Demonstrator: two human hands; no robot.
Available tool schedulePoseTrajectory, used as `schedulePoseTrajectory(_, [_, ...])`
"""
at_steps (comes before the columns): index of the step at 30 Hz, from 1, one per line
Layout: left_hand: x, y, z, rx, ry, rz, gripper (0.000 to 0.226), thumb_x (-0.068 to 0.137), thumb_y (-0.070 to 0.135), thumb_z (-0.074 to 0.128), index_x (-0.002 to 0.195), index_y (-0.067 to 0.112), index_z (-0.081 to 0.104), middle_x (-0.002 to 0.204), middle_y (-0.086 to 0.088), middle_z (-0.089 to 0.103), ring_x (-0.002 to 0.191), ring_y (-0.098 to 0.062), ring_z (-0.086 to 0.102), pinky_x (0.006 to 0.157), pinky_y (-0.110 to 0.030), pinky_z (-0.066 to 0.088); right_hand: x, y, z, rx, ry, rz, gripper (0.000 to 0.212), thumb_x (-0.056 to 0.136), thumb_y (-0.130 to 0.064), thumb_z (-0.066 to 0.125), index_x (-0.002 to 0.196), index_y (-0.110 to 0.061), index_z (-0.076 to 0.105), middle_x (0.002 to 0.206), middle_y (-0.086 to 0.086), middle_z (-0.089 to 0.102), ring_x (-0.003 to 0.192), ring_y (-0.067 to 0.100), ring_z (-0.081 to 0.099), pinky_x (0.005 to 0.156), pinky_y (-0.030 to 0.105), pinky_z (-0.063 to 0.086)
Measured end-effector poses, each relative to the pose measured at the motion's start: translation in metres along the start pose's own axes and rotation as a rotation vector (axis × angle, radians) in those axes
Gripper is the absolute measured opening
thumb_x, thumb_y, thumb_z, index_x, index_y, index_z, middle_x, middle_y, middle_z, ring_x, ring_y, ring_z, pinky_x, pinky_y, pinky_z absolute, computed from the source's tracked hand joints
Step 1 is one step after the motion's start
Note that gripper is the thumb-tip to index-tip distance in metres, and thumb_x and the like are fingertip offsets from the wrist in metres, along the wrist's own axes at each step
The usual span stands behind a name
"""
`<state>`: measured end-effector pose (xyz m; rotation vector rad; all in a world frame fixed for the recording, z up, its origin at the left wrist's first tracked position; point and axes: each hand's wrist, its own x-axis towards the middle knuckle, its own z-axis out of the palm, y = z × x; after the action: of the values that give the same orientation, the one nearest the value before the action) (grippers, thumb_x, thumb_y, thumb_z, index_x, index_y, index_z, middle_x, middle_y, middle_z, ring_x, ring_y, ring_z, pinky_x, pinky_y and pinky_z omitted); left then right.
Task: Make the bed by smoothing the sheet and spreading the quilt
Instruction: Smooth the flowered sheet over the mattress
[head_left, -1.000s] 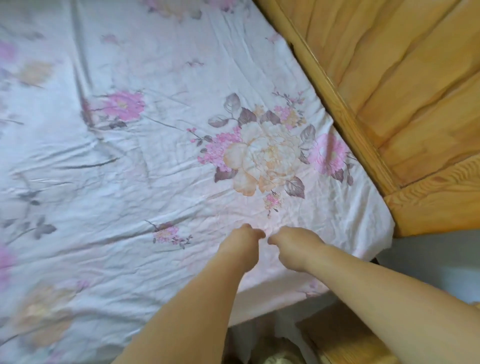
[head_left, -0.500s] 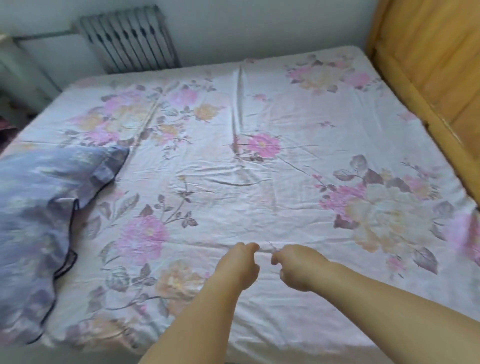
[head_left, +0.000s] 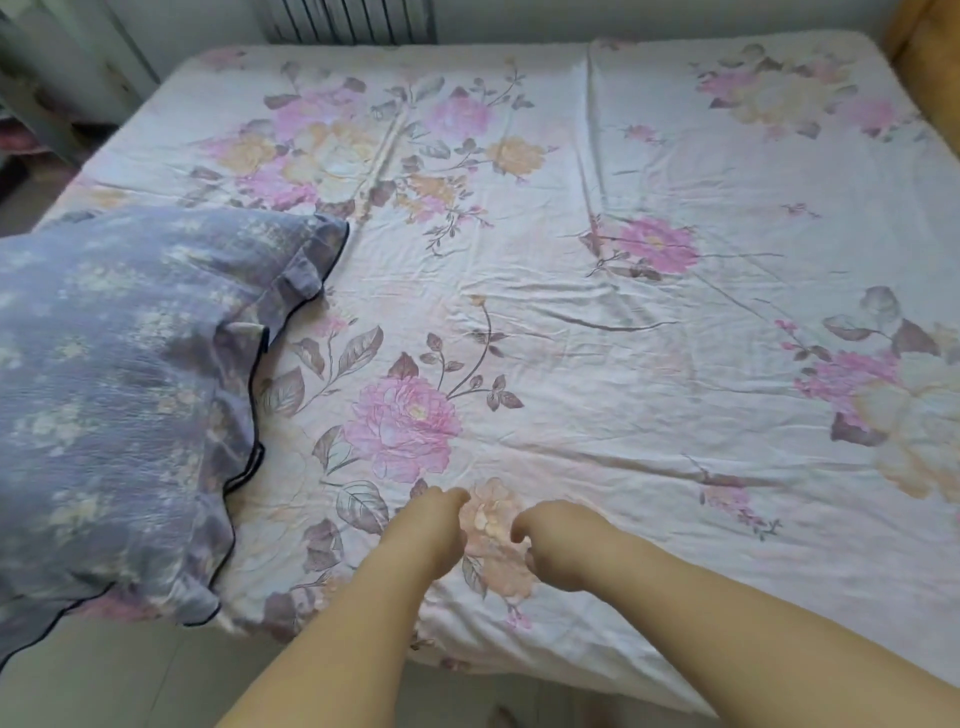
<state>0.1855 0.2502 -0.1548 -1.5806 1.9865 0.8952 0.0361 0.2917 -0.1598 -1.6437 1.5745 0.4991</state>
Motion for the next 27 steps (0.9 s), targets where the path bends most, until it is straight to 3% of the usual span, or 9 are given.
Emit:
schedulePoseTrajectory(7, [0.047, -0.038, 0.009, -0.043, -0.033, 0.016, 0.047, 0.095, 0.017, 0.045, 0.141, 0.028, 0.040, 0.145, -0.004, 0.040, 0.125, -0.022, 0.048, 0.100, -0.032, 0.042, 0.057, -0.014, 0.017, -0.020, -0.078, 0.058, 0.039, 0.092, -0.010, 0.045, 0.130, -0.018, 0.054, 0.133, 0.007, 0.052, 0.123, 0.030, 0.049, 0.100, 0.040, 0.042])
schedulePoseTrajectory(12, [0.087, -0.062, 0.022, 0.114, -0.076, 0.053, 0.047, 0.092, 0.011, 0.048, 0.136, 0.025, 0.043, 0.139, -0.003, 0.040, 0.128, -0.024, 0.041, 0.100, -0.041, 0.043, 0.099, -0.020, 0.027, -0.038, -0.065, 0.066, 0.046, 0.089, -0.009, 0.046, 0.134, -0.022, 0.049, 0.138, 0.008, 0.040, 0.124, 0.032, 0.045, 0.097, 0.043, 0.042])
schedulePoseTrajectory(15, [0.101, -0.077, 0.033, 0.195, -0.164, 0.110, 0.059, 0.090, 0.012, 0.053, 0.143, 0.026, 0.032, 0.154, -0.004, 0.017, 0.143, -0.029, 0.017, 0.107, -0.049, 0.035, 0.120, -0.023, 0.036, 0.024, -0.047, 0.127, 0.055, 0.087, -0.009, 0.048, 0.138, -0.029, 0.038, 0.146, 0.005, 0.025, 0.132, 0.032, 0.032, 0.097, 0.048, 0.039])
schedulePoseTrajectory(17, [0.101, -0.088, 0.040, 0.216, -0.227, 0.109, 0.068, 0.092, 0.015, 0.050, 0.148, 0.035, 0.017, 0.159, 0.001, -0.008, 0.147, -0.030, -0.006, 0.110, -0.056, 0.028, 0.127, -0.023, 0.049, 0.063, -0.049, 0.182, 0.069, 0.087, -0.010, 0.049, 0.144, -0.038, 0.022, 0.157, -0.002, 0.004, 0.142, 0.033, 0.014, 0.101, 0.054, 0.035])
schedulePoseTrajectory(19, [0.091, -0.102, 0.052, 0.201, -0.290, 0.099, 0.074, 0.092, 0.011, 0.044, 0.148, 0.041, 0.007, 0.158, 0.004, -0.019, 0.145, -0.031, -0.017, 0.107, -0.058, 0.031, 0.122, -0.029, 0.066, 0.093, -0.053, 0.235, 0.083, 0.086, -0.013, 0.053, 0.148, -0.043, 0.005, 0.159, -0.008, -0.013, 0.146, 0.032, -0.002, 0.107, 0.056, 0.030])
schedulePoseTrajectory(21, [0.078, -0.113, 0.066, 0.211, -0.312, 0.103, 0.073, 0.091, 0.008, 0.039, 0.148, 0.041, 0.009, 0.158, 0.003, -0.018, 0.145, -0.033, -0.016, 0.106, -0.057, 0.034, 0.110, -0.045, 0.081, 0.081, -0.051, 0.260, 0.077, 0.088, -0.015, 0.050, 0.149, -0.038, 0.010, 0.160, -0.004, -0.003, 0.146, 0.034, 0.001, 0.109, 0.051, 0.031])
schedulePoseTrajectory(25, [0.058, -0.126, 0.049, 0.313, -0.404, 0.140, 0.052, 0.092, 0.007, 0.041, 0.142, 0.021, 0.038, 0.146, -0.009, 0.027, 0.135, -0.033, 0.031, 0.106, -0.047, 0.039, 0.085, -0.081, 0.088, 0.094, -0.175, 0.279, 0.046, 0.085, -0.009, 0.044, 0.128, -0.022, 0.051, 0.140, 0.005, 0.041, 0.123, 0.031, 0.044, 0.093, 0.041, 0.048])
schedulePoseTrajectory(27, [0.052, -0.132, 0.030, 0.289, -0.396, 0.175, 0.051, 0.091, 0.005, 0.041, 0.140, 0.019, 0.040, 0.140, -0.010, 0.036, 0.129, -0.030, 0.041, 0.104, -0.042, 0.041, 0.079, -0.094, 0.077, 0.167, -0.148, 0.315, 0.046, 0.086, -0.007, 0.042, 0.128, -0.022, 0.054, 0.135, 0.006, 0.049, 0.118, 0.028, 0.051, 0.094, 0.038, 0.048])
